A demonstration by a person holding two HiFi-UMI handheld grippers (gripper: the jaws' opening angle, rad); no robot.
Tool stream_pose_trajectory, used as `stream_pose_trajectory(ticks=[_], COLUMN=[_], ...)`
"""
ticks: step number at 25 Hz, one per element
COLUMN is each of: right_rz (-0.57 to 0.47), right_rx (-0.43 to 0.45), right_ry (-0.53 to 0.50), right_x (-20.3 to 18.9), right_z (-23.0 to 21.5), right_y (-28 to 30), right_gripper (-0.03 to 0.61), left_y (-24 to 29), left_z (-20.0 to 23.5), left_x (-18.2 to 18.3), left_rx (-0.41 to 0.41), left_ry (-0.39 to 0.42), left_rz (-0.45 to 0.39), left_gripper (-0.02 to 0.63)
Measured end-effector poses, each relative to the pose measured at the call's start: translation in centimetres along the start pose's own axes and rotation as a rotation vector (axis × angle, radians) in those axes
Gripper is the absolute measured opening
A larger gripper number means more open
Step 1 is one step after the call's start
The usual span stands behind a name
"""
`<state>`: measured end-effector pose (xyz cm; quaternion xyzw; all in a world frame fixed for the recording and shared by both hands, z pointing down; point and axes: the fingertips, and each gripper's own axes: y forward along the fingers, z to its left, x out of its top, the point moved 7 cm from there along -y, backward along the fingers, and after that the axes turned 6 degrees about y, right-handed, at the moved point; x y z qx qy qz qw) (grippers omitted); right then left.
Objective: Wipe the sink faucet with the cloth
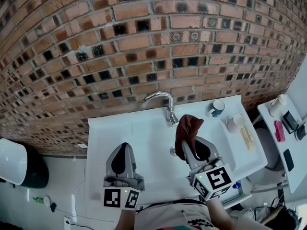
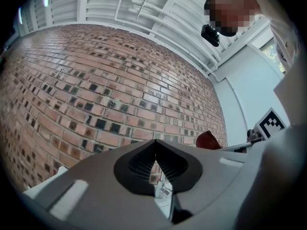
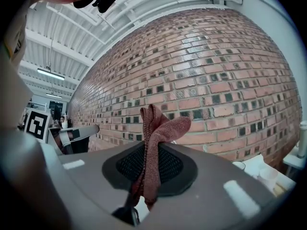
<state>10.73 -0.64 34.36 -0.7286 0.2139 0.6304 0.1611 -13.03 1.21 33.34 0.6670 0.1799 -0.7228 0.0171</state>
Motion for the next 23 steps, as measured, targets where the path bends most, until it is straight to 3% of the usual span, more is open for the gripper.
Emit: stream_pose_trajectory(ticks=[23], right_rz=[0.002], right_rx=[0.007], right_ry=[0.006], right_x=[-0.02], right_z=[0.26], right_y=[0.17], right_gripper=[0.048], left_y=[-0.09], left_z=[-0.09], left_x=[0.0], left_rx=[-0.003], left_ry=[-0.004], left_rz=[0.002], left_gripper=[0.003])
